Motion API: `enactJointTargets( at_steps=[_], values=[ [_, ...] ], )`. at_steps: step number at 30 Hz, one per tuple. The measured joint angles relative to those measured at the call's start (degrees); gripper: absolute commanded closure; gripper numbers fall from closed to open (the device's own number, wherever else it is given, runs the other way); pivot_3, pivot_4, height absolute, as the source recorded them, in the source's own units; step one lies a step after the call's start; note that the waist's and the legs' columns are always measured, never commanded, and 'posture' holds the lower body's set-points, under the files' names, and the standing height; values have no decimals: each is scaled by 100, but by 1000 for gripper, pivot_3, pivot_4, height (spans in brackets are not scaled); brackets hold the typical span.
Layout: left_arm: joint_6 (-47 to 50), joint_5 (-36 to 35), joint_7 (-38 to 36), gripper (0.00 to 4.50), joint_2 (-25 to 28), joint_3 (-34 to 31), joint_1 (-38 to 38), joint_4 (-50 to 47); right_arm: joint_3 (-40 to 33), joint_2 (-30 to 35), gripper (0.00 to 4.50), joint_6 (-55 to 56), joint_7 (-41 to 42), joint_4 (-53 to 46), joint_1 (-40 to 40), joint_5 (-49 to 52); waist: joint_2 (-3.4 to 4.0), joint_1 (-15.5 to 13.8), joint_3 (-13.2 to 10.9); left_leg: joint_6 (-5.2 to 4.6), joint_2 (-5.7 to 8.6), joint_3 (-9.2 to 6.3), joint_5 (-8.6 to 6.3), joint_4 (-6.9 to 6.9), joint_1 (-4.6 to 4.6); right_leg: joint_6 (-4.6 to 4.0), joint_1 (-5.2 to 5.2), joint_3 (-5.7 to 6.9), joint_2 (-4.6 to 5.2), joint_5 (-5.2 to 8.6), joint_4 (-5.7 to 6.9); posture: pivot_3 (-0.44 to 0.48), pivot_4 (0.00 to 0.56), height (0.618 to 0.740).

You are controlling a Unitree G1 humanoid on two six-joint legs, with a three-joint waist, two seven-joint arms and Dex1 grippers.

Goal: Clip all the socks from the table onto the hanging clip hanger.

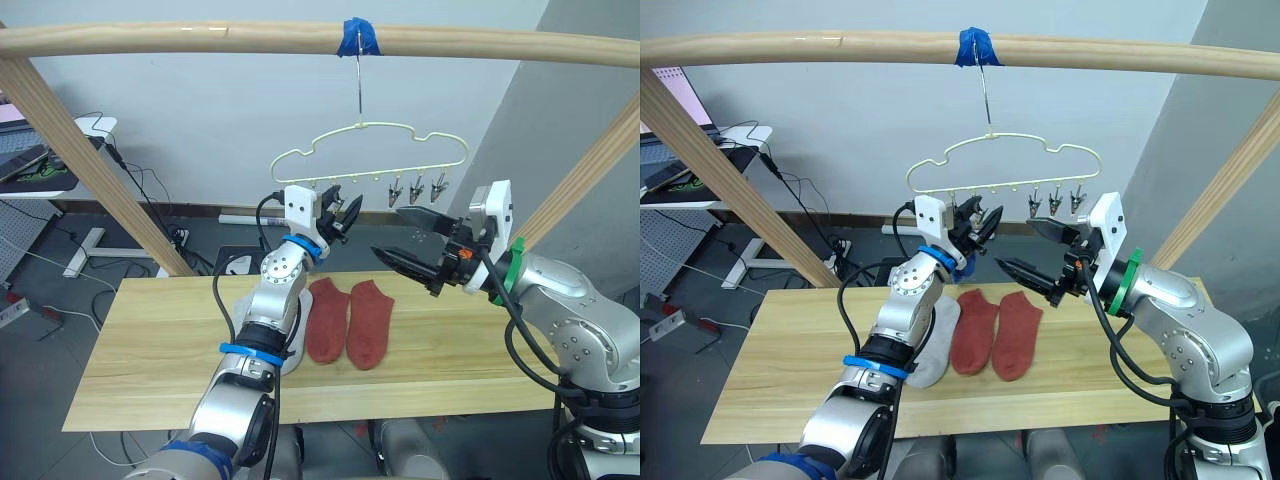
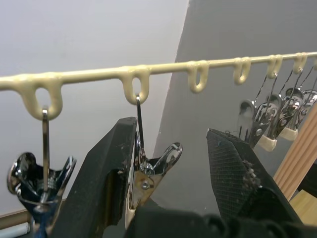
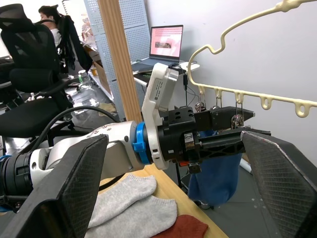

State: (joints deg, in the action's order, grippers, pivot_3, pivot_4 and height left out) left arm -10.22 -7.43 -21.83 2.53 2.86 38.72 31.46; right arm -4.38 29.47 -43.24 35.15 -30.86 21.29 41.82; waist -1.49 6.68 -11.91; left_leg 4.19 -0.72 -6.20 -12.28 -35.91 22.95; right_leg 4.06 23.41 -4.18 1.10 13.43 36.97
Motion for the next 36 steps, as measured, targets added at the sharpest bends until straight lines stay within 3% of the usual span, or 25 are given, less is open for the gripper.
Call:
enactJointTargets(
  at_steps=[9, 16, 36],
  values=[
    [0, 170, 97, 2025, 33, -31, 87, 178, 1, 11, 0, 1, -23, 0, -1, 0, -1, 3, -1, 0, 0, 0, 0, 0, 0, 0, 0, 0, 0, 0, -1, -196, 180, 740],
    [1, 167, 93, 4121, 9, -106, 93, 222, 1, 11, 0, 1, -28, -3, -1, 1, -1, 4, -1, 0, 0, 0, 0, 1, 1, 0, 1, 0, 0, 0, -1, -192, 182, 740],
    [715, 122, -8, 4175, 93, -85, -209, -598, 246, 32, 0, 135, 86, 142, -246, -217, -1, -10, -6, 0, 0, 0, 0, 4, 0, 3, 2, -1, 0, 2, 0, -165, 188, 740]
  ],
)
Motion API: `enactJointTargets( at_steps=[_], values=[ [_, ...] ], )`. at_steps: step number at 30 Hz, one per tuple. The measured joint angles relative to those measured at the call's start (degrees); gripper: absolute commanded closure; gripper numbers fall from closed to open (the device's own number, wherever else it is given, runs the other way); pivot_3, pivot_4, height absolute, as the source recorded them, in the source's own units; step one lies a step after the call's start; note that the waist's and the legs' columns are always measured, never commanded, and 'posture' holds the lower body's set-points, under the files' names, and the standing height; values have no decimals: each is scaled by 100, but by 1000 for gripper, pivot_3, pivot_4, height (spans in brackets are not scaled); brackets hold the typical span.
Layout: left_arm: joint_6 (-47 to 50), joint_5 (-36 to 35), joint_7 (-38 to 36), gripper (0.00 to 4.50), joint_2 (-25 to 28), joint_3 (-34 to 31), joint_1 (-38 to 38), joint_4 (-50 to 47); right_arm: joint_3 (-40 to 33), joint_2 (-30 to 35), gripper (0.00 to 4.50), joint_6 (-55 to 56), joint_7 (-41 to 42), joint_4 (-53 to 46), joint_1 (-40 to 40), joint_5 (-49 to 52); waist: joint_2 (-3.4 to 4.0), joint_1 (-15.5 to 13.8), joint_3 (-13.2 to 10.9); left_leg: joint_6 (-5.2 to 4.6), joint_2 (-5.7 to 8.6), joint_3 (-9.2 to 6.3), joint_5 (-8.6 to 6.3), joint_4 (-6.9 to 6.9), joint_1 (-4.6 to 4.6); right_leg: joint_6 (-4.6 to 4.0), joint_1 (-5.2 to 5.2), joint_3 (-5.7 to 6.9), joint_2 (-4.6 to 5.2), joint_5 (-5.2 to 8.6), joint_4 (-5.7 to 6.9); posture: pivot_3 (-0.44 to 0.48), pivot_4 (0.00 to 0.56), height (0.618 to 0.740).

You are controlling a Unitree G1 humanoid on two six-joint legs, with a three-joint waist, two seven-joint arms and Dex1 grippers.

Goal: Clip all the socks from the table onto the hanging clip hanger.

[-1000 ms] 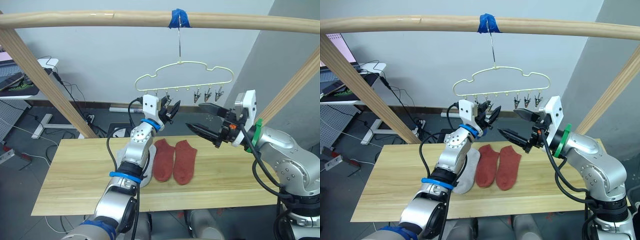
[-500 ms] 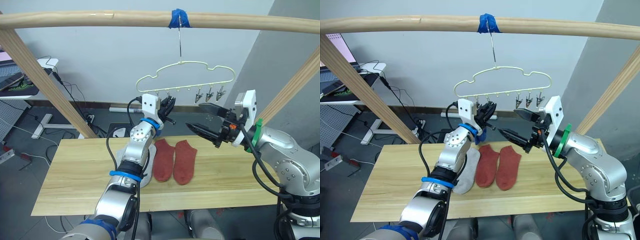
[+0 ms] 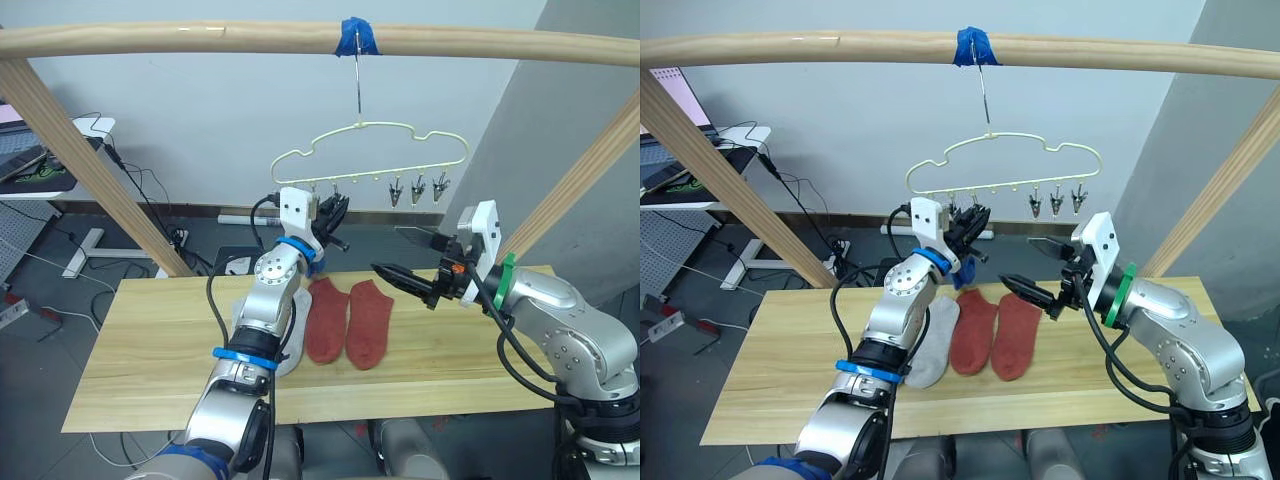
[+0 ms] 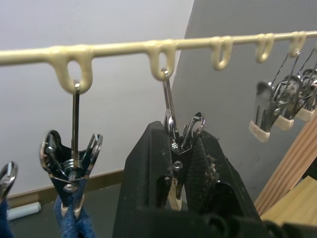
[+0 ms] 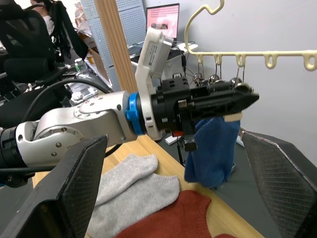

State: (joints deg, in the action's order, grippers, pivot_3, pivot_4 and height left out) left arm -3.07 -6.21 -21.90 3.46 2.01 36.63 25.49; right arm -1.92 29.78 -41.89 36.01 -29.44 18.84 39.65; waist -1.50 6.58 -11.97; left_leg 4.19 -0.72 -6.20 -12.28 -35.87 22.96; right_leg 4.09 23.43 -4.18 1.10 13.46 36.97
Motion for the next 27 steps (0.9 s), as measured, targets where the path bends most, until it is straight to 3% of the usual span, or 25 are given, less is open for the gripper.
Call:
enactJointTargets(
  at_steps=[12, 20, 27],
  values=[
    [-253, 176, 174, 4175, -37, -7, 206, 437, -24, -115, 0, -12, -159, -16, 380, 200, 0, 0, 0, 0, 0, 0, 0, 3, 0, 0, 0, 1, 0, 1, -2, -176, 183, 740],
    [-361, 207, 122, 1663, -43, -3, 212, 551, -24, -103, 0, -12, -205, -17, 378, 200, 0, 2, -1, 0, 0, 0, 0, 6, 1, 0, 2, 0, 0, 1, -2, -181, 180, 740],
    [-367, 208, 131, 1663, -50, -10, 215, 567, -24, -98, 0, -11, -229, -17, 377, 199, 0, 3, -1, 0, 0, 0, 0, 6, 1, 0, 2, 0, 0, 1, -3, -180, 180, 740]
  ],
)
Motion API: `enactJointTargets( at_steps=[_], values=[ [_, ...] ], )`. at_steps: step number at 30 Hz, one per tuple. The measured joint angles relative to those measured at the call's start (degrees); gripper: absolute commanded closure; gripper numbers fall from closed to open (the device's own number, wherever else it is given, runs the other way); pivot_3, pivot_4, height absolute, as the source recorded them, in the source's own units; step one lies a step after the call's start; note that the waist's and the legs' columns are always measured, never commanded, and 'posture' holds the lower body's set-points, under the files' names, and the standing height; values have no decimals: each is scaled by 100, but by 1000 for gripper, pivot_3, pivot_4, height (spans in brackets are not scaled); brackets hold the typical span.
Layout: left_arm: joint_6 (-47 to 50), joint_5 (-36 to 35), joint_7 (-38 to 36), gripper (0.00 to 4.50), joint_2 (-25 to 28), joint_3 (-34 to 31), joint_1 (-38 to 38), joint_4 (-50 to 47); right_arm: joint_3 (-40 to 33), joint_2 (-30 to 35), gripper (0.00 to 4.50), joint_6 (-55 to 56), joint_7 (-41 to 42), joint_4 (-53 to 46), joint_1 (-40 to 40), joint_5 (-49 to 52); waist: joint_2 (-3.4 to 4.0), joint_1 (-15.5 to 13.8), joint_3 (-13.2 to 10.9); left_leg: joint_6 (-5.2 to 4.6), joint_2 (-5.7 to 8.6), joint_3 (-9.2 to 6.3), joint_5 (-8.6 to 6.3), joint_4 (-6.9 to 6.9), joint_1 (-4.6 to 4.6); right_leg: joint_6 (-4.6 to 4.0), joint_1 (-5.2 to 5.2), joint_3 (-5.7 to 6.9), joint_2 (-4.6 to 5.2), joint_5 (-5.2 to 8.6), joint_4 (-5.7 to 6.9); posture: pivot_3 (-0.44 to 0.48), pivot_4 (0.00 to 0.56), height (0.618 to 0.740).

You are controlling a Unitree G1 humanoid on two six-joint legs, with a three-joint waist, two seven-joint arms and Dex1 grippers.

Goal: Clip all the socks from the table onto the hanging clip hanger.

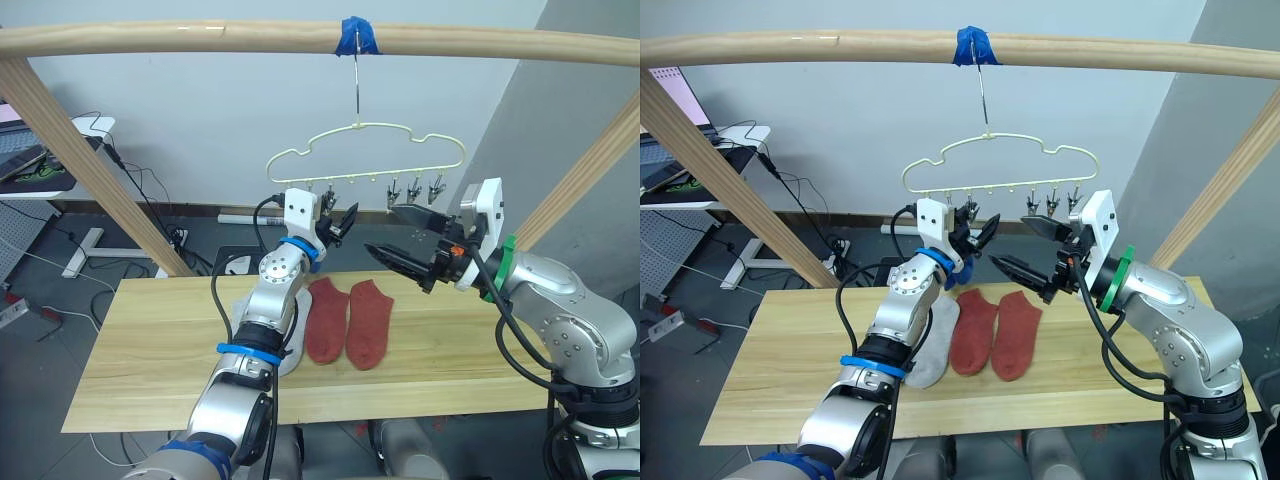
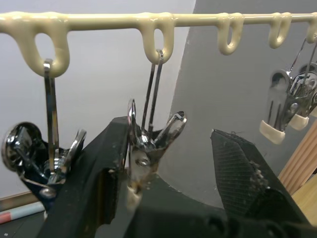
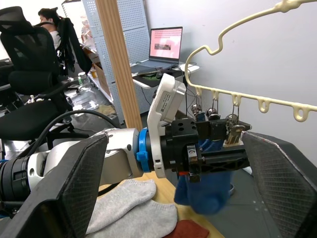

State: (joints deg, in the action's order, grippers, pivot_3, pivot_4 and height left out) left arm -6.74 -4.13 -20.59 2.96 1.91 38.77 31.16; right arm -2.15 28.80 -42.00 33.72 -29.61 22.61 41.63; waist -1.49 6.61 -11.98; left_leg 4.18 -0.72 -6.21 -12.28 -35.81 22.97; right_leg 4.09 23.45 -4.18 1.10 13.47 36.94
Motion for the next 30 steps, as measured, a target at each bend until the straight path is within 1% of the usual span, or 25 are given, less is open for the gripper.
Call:
enactJointTargets(
  at_steps=[30],
  values=[
    [-240, 6, 143, 1663, -11, -3, 65, -3, 1, 0, 0, 0, -4, -53, 1, 1, 0, -1, 0, 0, 0, 0, 0, 0, 0, 0, 0, 0, 0, 0, 0, -181, 184, 740]
  ],
)
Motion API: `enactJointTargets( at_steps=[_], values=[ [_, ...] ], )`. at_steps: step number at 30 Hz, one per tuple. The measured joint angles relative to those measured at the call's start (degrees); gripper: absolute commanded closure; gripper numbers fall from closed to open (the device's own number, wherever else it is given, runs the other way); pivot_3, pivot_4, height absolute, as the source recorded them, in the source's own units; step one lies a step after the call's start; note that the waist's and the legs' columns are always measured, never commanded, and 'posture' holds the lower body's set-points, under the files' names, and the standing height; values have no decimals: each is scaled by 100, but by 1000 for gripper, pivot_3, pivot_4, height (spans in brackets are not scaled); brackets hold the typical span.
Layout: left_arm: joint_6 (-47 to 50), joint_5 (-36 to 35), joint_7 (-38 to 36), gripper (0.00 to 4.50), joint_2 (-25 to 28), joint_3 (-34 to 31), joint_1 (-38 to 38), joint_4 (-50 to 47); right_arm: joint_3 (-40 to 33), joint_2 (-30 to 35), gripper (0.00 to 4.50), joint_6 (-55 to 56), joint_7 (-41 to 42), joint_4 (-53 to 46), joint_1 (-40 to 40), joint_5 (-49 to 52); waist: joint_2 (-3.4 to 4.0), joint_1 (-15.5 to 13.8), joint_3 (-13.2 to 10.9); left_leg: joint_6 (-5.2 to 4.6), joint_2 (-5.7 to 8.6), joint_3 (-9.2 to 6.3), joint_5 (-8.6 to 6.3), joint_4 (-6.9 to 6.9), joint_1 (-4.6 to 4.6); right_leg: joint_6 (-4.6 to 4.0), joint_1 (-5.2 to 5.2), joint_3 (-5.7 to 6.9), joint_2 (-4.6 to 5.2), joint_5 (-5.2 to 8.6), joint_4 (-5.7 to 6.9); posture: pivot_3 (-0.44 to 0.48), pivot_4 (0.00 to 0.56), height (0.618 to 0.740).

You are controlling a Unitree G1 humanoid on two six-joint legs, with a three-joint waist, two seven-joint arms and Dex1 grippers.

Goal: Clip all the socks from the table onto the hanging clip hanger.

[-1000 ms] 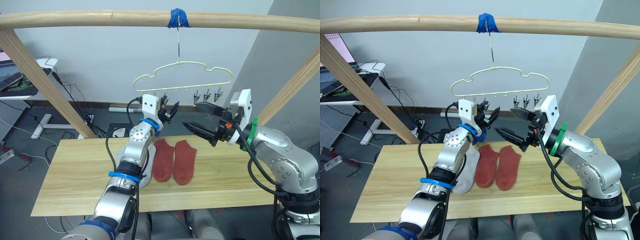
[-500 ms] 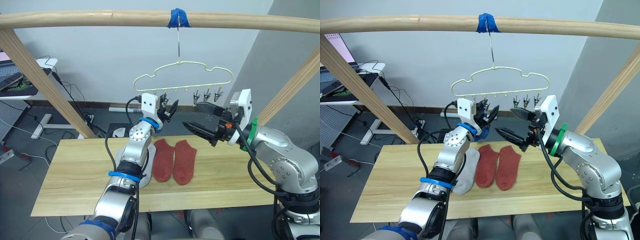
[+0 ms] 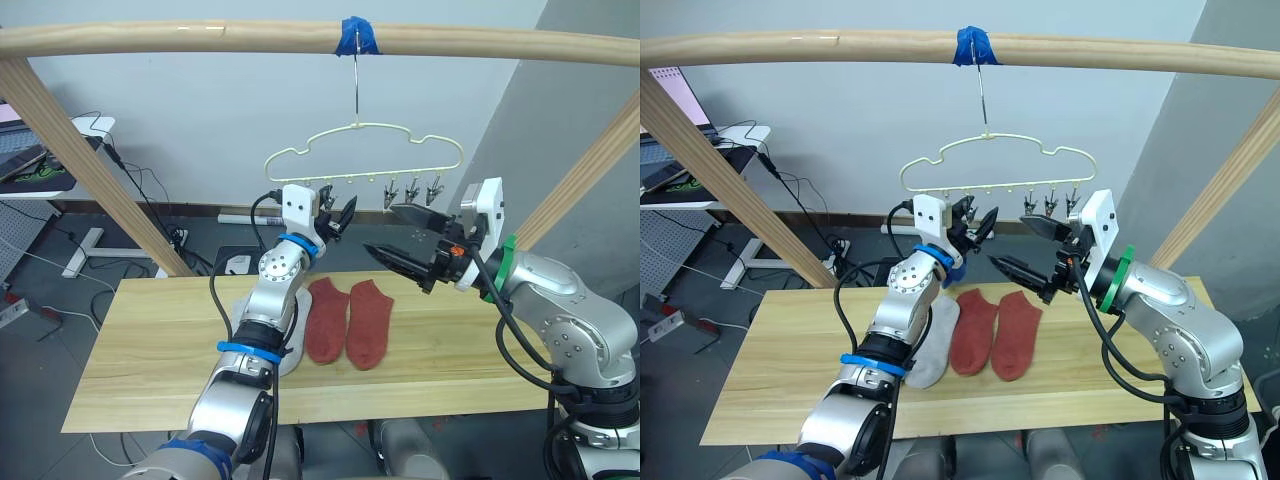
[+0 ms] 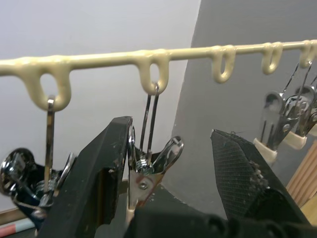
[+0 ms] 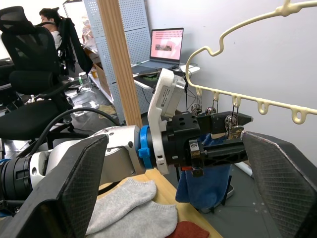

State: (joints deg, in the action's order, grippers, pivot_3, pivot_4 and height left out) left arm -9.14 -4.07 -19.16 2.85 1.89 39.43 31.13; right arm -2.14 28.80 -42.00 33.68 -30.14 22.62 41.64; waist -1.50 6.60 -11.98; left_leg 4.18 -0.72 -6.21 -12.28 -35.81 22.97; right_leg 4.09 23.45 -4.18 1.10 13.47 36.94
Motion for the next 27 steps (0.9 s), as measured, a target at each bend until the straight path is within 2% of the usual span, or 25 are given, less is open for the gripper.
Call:
enactJointTargets(
  at_steps=[7, 10, 15, 19, 27],
  values=[
    [-8, 0, -1, 1663, -9, 0, 0, 0, 0, 0, 0, 0, -1, 0, 0, 0, 0, 1, 0, 0, 0, 0, 0, 0, 0, 0, 0, 0, 0, 0, 0, -181, 185, 740],
    [-14, 0, -2, 2160, -9, -1, 0, 0, 0, 0, 0, 0, -1, 0, 0, 0, 0, 0, 0, 0, 0, 0, 0, 0, 0, 0, 0, 0, 0, 0, 0, -181, 185, 740],
    [-16, -6, -7, 3585, -12, -4, 20, 0, 0, 0, 0, 0, 0, 0, -2, 0, -1, 1, 0, 0, 0, 0, 0, 0, 0, 0, 0, 0, 0, 0, 0, -182, 184, 740],
    [-18, -8, -7, 4224, -18, -6, 87, 0, 6, 0, 0, 1, 2, 0, -12, -1, -1, 1, 0, 0, 0, 0, 0, 0, 0, 0, 0, 0, 0, 0, -1, -180, 183, 740],
    [92, -44, -54, 4269, -40, -4, 64, -104, 41, 11, 0, 21, 25, 1, -136, -27, -1, 0, -1, 0, 0, 0, 0, 1, 1, 0, 0, 0, 0, 0, -2, -174, 179, 740]
  ],
)
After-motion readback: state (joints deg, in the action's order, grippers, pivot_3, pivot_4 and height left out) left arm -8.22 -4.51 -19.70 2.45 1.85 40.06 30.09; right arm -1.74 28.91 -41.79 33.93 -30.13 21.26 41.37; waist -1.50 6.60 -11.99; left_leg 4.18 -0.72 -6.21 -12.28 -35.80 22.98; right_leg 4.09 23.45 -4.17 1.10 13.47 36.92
